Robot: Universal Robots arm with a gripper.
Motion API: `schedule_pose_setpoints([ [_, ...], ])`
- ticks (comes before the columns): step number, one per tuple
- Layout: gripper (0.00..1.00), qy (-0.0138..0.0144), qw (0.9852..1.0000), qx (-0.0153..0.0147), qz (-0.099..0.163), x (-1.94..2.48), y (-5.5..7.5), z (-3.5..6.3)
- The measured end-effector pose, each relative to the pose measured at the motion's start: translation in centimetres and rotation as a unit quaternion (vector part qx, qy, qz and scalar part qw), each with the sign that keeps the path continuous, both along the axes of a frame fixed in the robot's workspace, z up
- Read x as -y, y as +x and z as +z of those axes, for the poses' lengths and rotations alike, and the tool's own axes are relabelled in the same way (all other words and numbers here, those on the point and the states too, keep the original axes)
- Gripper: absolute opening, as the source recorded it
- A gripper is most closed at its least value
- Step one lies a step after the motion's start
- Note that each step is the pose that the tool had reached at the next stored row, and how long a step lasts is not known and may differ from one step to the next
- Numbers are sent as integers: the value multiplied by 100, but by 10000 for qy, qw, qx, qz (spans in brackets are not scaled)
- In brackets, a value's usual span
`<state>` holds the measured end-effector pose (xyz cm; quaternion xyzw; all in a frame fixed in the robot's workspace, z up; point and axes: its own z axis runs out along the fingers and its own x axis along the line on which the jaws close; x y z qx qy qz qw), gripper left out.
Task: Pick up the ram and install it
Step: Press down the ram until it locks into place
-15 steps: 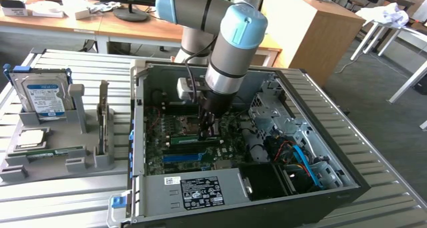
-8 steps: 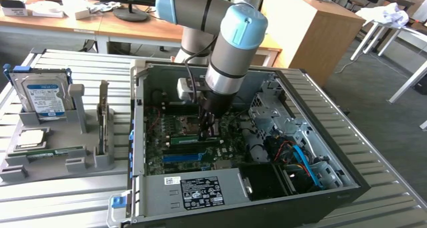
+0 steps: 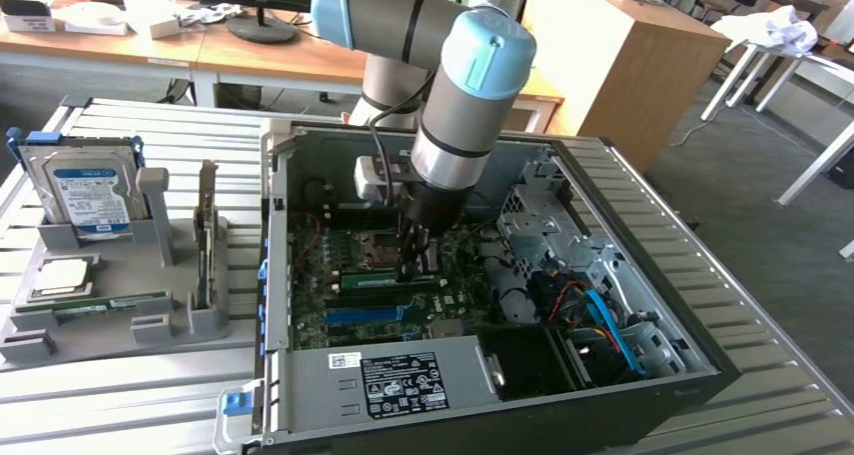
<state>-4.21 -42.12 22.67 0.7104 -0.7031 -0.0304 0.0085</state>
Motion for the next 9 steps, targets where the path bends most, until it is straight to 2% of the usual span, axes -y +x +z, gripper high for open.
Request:
schedule_pose_setpoints([
  [9, 12, -1, 10000, -1, -6, 1, 0, -35],
])
